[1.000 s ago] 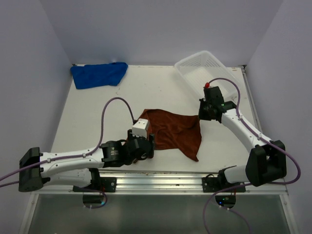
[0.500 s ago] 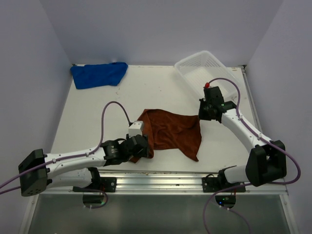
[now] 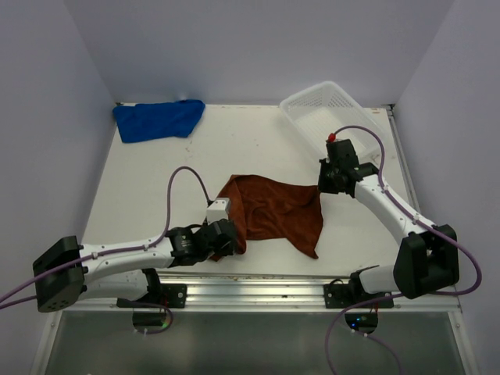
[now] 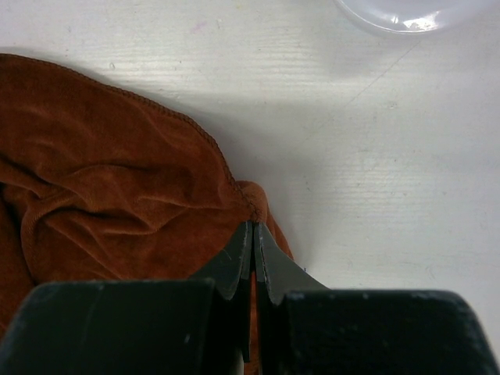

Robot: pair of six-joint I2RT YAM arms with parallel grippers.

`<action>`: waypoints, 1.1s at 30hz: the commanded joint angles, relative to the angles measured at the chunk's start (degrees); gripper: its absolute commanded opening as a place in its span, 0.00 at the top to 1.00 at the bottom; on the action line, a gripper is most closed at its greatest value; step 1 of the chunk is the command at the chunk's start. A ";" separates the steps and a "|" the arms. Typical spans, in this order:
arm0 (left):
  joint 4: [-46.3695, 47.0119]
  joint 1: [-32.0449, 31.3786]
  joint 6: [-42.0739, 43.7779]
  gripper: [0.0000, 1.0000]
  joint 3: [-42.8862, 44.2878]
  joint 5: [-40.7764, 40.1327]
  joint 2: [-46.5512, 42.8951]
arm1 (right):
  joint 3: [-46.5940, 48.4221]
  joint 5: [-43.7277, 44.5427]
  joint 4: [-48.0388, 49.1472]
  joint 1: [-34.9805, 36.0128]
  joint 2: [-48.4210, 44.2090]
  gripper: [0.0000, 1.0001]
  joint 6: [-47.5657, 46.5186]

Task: Roll the towels
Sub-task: Flatten the towel

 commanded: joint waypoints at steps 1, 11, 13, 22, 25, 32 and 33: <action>1.88 0.26 -1.08 0.62 -0.06 -1.49 0.63 | -0.39 -1.02 0.67 -0.19 0.08 1.00 -0.51; 1.35 0.70 -0.82 0.81 -0.50 -3.16 -0.24 | -0.56 -1.11 0.67 -0.19 -0.01 1.00 -0.51; 1.00 0.79 -0.91 0.83 -0.68 -3.60 -0.15 | -0.56 -0.93 0.67 -0.10 -0.01 1.00 -0.51; -6.11 1.58 1.37 1.00 3.96 -10.89 -3.14 | 2.24 -0.05 -1.52 -0.10 -0.45 1.00 -0.60; -8.65 5.88 6.46 1.00 8.79 -12.74 -4.81 | 5.84 0.21 -3.37 -0.10 -0.89 1.00 -0.16; -10.95 20.99 24.37 1.00 21.46 -14.07 -8.06 | 16.03 1.44 -8.29 -0.10 -1.51 1.00 -1.21; -10.34 24.40 25.97 1.00 22.52 -13.37 -8.24 | 17.09 1.62 -8.73 -0.10 -1.51 1.00 -1.56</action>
